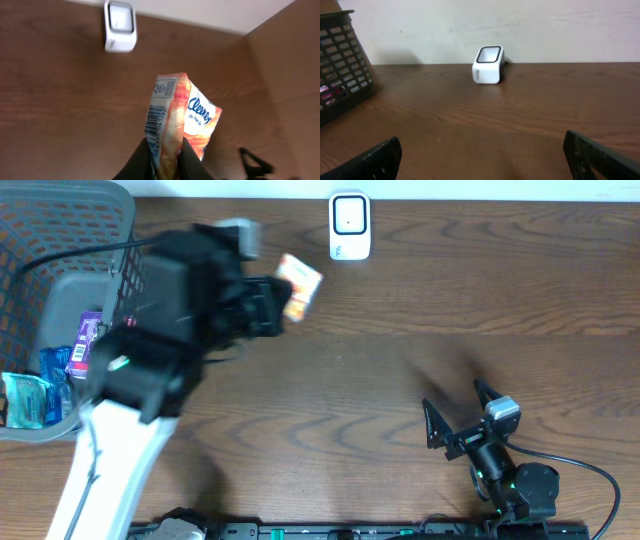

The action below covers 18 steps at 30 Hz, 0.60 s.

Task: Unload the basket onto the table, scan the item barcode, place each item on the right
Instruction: 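Carry the orange pack toward the scanner and release it on table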

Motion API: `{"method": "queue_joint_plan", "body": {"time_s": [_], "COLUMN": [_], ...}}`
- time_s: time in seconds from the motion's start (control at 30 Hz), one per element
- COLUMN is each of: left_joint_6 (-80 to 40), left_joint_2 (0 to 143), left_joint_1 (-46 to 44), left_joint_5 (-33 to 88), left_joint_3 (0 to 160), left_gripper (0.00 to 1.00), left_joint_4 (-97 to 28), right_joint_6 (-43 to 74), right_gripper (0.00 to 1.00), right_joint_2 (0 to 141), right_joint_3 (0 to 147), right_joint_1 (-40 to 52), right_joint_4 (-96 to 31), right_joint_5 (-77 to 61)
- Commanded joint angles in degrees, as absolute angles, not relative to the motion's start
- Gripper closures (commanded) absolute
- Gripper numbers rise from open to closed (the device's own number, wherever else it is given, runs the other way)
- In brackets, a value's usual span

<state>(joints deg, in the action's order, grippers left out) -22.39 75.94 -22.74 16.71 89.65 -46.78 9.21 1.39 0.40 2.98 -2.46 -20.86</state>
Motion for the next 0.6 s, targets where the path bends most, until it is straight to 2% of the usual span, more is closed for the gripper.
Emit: {"method": "queue_joint_plan", "body": {"time_s": [0.0,0.27,0.47,0.53,0.57], "left_joint_6": [-27.46,-46.59,-52.03,-52.03,-52.01], "left_joint_2": [84.20,104.75,114.34,116.31,116.92], "left_joint_1": [-28.64,-35.29,-38.09,-39.09,-39.68], "left_joint_5": [2.81,0.62,0.84,0.86,0.84], "left_joint_3": [89.52,89.52,89.52,89.52,89.52], "left_gripper": [0.92,0.92,0.92,0.76,0.57], "left_joint_4": [-44.31,-34.06,-27.31,-25.56,-25.12], "right_joint_6": [10.00,10.00,10.00,10.00,10.00], "right_gripper": [0.01,0.01,0.01,0.01,0.01], "right_joint_2": [1.13,1.13,1.13,1.13,1.13], "right_joint_3": [0.32,0.32,0.32,0.32,0.32], "right_joint_1": [3.31,3.31,3.31,3.31,3.31], "right_joint_4": [-2.74,-2.74,-2.74,-2.74,-2.74], "right_joint_5": [-21.12,-21.10,-21.12,-21.12,-21.12]}}
